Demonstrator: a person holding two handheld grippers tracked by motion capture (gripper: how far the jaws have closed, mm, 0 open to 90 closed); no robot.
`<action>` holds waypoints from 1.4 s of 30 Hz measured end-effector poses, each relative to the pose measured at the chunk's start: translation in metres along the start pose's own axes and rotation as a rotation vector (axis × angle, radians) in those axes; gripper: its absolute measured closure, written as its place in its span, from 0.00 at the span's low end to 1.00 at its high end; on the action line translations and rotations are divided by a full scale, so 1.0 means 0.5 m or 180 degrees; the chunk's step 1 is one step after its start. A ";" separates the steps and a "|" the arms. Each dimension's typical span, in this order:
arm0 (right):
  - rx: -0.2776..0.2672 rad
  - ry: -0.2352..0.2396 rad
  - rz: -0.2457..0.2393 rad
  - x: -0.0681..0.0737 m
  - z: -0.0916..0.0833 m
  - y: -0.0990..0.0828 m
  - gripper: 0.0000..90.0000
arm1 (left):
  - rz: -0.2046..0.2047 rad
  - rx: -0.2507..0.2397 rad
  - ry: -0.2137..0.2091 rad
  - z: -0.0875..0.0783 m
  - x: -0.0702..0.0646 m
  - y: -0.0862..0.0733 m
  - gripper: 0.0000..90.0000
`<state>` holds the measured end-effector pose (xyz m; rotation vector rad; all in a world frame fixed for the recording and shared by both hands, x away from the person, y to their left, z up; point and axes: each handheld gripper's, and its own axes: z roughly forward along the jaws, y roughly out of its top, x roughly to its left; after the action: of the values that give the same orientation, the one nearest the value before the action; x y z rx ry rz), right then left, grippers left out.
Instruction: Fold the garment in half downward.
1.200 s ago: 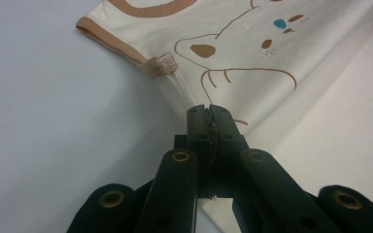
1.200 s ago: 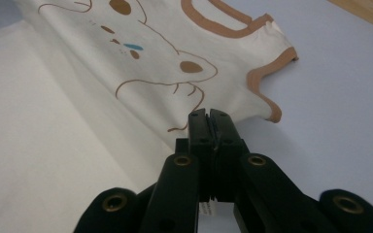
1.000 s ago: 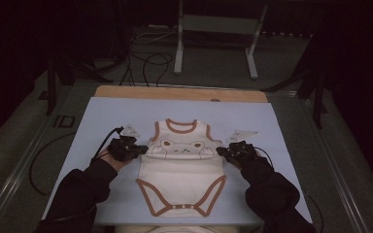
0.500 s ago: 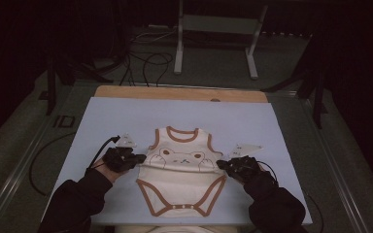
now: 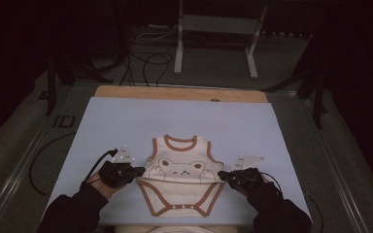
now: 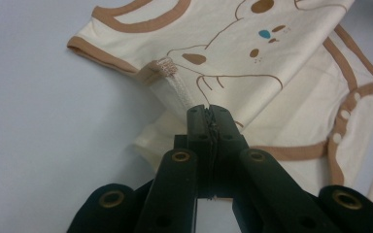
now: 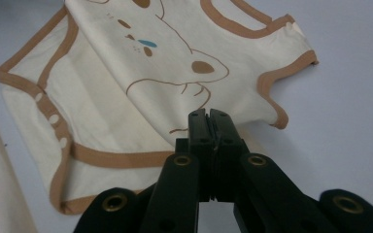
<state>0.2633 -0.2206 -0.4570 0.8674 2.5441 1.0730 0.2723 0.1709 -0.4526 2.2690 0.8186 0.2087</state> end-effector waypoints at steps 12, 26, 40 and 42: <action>0.0039 0.0126 0.0022 0.032 -0.012 -0.024 1.00 | 0.0007 0.0020 -0.0037 -0.003 -0.023 -0.026 1.00; 0.0161 0.0209 0.0055 0.051 -0.015 -0.058 1.00 | -0.0042 0.0093 -0.0110 0.001 -0.055 -0.064 1.00; 0.0300 0.0271 0.0105 0.062 0.000 -0.086 1.00 | -0.0043 0.0168 -0.0157 0.015 -0.078 -0.090 1.00; 0.0327 0.0269 0.0094 0.062 0.002 -0.091 1.00 | -0.0042 0.0174 -0.0171 0.018 -0.080 -0.095 1.00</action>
<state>0.2196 -0.2262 -0.4902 0.9063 2.6850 1.0156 0.2203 0.1674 -0.4877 2.3092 0.8201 0.1201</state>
